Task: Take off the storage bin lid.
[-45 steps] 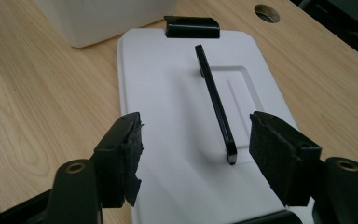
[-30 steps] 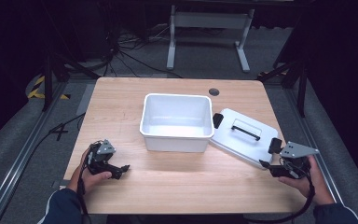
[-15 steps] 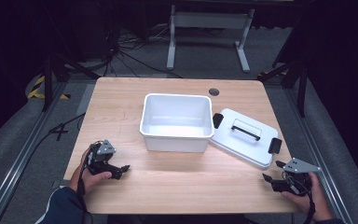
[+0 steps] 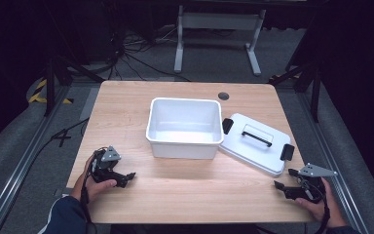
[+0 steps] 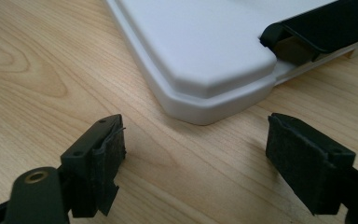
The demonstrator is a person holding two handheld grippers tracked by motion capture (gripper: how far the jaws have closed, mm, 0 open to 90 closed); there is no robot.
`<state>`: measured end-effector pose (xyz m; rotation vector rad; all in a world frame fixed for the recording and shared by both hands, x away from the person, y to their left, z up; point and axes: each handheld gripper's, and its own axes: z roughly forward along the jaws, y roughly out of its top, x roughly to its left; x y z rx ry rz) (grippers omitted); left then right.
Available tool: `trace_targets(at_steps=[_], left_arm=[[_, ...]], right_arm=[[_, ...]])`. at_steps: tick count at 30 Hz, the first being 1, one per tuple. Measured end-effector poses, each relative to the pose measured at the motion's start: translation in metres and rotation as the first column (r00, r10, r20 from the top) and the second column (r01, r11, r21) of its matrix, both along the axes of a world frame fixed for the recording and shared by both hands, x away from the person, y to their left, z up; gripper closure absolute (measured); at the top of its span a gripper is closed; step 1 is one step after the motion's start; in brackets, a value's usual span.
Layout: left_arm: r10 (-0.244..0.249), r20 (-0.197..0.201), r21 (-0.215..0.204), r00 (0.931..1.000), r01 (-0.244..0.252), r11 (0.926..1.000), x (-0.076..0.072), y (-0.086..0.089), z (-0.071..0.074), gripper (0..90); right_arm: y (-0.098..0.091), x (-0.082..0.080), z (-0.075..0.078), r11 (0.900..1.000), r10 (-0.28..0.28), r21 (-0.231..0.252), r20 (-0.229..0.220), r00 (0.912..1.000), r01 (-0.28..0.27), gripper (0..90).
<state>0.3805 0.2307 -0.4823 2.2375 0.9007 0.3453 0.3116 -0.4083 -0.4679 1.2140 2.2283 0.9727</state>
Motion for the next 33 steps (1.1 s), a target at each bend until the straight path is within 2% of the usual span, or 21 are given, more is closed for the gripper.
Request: trace_targets(at_steps=[33], left_arm=[[-0.006, -0.002, -0.006, 1.0, 0.006, 1.0, -0.0004, 0.0005, -0.0005, 0.3]], right_arm=[[0.0011, 0.0006, 0.0, 1.0, -0.009, 0.004, -0.002, 1.0, 0.009, 18.9]])
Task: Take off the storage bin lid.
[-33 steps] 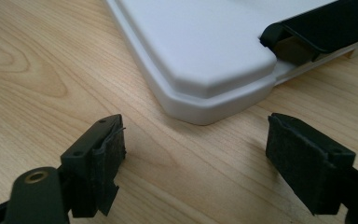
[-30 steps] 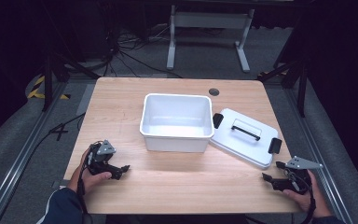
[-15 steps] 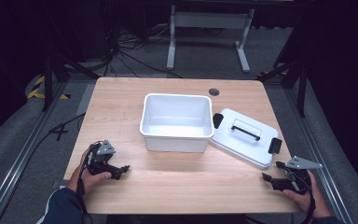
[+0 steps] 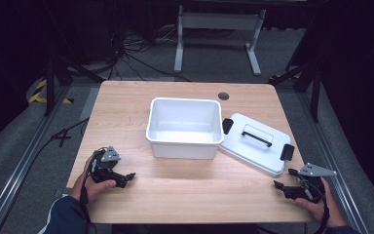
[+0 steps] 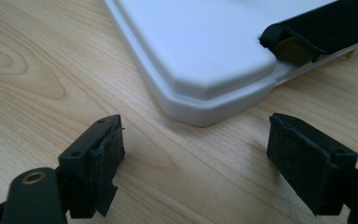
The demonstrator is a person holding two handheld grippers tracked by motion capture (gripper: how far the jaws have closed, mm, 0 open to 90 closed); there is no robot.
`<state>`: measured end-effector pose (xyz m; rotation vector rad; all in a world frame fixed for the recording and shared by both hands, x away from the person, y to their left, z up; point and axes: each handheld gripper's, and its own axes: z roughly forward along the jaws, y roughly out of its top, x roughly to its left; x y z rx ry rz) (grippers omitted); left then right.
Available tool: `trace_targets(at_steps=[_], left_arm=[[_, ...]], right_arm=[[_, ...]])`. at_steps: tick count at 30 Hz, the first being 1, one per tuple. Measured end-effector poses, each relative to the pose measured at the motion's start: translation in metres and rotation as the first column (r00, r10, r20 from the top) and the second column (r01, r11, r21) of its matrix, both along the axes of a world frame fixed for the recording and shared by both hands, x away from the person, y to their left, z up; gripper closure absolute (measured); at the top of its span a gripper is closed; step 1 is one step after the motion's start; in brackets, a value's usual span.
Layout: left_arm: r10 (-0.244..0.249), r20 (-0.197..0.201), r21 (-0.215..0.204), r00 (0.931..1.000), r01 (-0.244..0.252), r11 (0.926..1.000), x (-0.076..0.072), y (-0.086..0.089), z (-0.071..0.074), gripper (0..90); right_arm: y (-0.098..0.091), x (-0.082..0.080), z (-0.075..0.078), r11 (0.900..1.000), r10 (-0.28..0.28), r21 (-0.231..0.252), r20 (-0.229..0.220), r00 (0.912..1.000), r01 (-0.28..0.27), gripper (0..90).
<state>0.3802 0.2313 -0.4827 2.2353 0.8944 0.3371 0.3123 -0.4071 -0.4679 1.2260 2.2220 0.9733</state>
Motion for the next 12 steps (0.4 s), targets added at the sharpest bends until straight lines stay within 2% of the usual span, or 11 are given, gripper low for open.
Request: trace_targets(at_steps=[12], left_arm=[[-0.004, -0.002, 0.001, 1.0, 0.004, 1.0, 0.0004, 0.0002, 0.0002, 0.2]], right_arm=[[-0.0001, 0.0, 0.0, 1.0, 0.001, 0.0, -0.001, 1.0, -0.001, 18.8]])
